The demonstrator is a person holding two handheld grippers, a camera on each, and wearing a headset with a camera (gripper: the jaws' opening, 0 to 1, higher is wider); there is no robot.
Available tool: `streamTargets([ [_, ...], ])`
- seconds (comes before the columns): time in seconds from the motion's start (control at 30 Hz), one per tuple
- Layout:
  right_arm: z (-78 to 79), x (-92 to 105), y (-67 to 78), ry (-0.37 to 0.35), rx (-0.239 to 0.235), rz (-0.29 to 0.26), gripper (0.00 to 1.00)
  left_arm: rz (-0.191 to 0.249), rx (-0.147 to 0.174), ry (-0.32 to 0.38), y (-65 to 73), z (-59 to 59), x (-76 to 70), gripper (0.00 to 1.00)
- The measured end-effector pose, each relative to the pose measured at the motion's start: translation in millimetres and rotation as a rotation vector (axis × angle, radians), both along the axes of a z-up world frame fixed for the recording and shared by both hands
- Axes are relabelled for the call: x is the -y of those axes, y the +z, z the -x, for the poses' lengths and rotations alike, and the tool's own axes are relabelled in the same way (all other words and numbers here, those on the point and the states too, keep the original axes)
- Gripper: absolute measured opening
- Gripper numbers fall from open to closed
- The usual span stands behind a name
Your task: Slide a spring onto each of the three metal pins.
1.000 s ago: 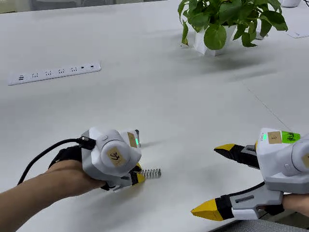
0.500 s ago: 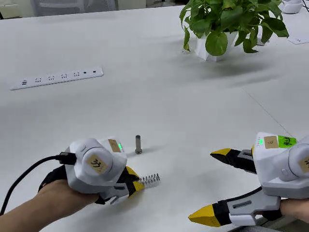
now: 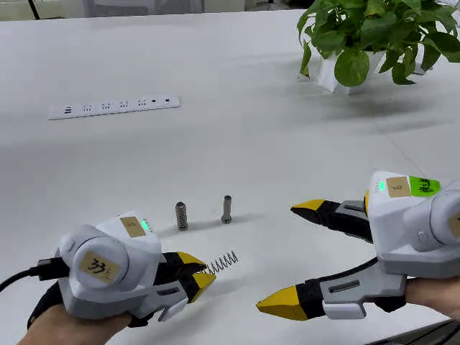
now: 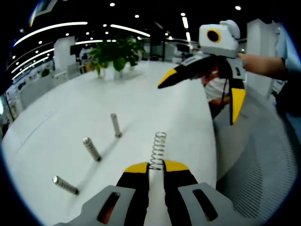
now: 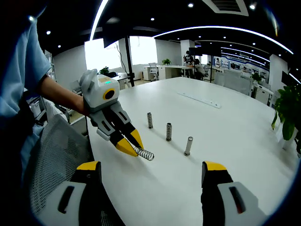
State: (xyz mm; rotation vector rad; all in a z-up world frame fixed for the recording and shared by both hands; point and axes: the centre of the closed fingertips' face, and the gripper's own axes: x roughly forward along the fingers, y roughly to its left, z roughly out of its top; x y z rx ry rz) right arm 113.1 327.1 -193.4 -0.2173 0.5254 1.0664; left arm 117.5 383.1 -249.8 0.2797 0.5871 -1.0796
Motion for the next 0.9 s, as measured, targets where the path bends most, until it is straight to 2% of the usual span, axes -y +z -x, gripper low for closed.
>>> streamTargets([
  [0.07,4.9,-13.2,3.7,0.065,0.001,0.004,0.87,0.015,0.008,0.026,5.6,3.0,-5.9,0.1],
  [0.13,8.4,-21.1,4.1,0.102,-0.008,0.015,0.83,0.03,0.01,0.037,9.8,6.0,-9.8,0.1],
  [0.27,11.4,-39.8,2.0,0.182,-0.011,0.04,0.82,0.063,0.038,0.048,23.1,14.6,-17.0,0.1],
  [0.33,15.9,-49.0,1.3,0.227,-0.027,0.043,0.77,0.073,0.047,0.052,27.0,19.5,-20.6,0.1],
  [0.43,19.6,-60.1,2.7,0.27,-0.038,0.043,0.7,0.06,0.064,0.039,27.1,27.6,-25.7,0.1],
  [0.53,19.9,-67.6,4.2,0.298,-0.046,0.049,0.69,0.053,0.068,0.04,27.0,31.8,-31.5,0.1],
  [0.77,24.8,-78.6,5.2,0.391,-0.078,0.071,0.5,0.06,0.079,0.053,30.3,36.7,-39.8,0.1],
  [0.83,28.6,-79.7,5.8,0.44,-0.088,0.082,0.39,0.085,0.096,0.03,35.3,39.9,-37.0,0.1],
  [0.9,30.4,-80.5,6.2,0.468,-0.113,0.084,0.32,0.09,0.096,0.02,37.3,42.3,-36.3,0.1],
])
